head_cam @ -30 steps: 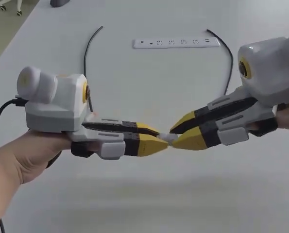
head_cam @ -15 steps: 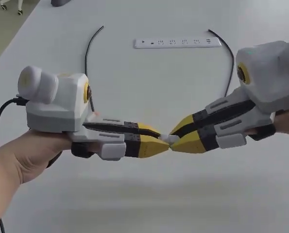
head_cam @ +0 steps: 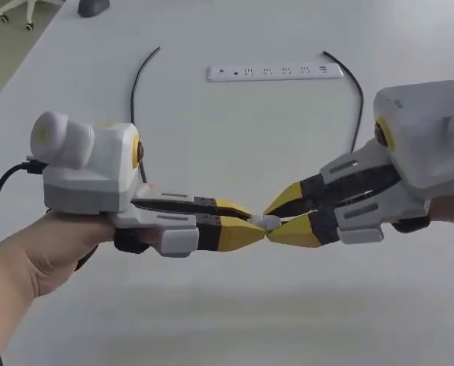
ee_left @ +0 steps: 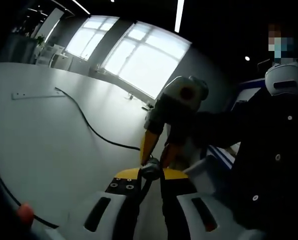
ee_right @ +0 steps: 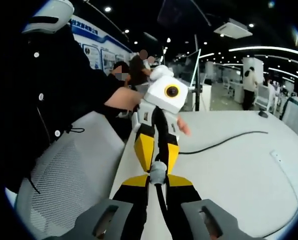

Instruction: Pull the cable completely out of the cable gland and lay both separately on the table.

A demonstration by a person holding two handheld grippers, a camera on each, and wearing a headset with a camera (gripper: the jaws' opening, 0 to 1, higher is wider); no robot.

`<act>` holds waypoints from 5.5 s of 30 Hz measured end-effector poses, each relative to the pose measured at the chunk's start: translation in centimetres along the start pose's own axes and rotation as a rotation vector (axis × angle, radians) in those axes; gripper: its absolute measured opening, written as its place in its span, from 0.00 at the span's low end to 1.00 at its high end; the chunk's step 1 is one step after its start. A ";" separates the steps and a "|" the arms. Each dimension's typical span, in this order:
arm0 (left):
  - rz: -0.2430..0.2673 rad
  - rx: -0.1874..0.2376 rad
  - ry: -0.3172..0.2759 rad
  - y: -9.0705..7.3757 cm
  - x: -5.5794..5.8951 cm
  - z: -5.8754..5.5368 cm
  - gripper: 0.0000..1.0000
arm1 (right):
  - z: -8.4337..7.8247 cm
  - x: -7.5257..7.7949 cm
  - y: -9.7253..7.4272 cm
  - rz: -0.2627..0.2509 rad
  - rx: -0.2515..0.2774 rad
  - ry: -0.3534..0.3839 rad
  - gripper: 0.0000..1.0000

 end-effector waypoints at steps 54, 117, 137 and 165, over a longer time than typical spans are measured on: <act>0.033 -0.009 0.014 -0.3 -0.7 -0.1 0.15 | -5.8 -1.1 -6.2 -0.244 -0.127 0.153 0.00; 0.027 -0.020 0.043 0.6 -0.3 0.1 0.15 | -1.6 -1.6 -3.1 -0.207 -0.055 0.173 0.14; 0.018 -0.014 0.049 0.3 -0.3 0.3 0.15 | -0.5 -0.7 -1.2 -0.148 -0.080 0.096 0.00; 0.008 -0.004 0.053 0.6 -0.6 0.3 0.15 | -2.5 -1.2 -3.8 -0.195 -0.095 0.130 0.00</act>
Point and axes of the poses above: the centre of the closed fingertips' face, and the gripper's own axes: y roughly forward along the fingers, x roughly to its right, z roughly out of its top, the point moved 9 cm from there along -y, roughly backward along the fingers, and after that the axes turned 11 degrees about z, right-handed, at the moved point
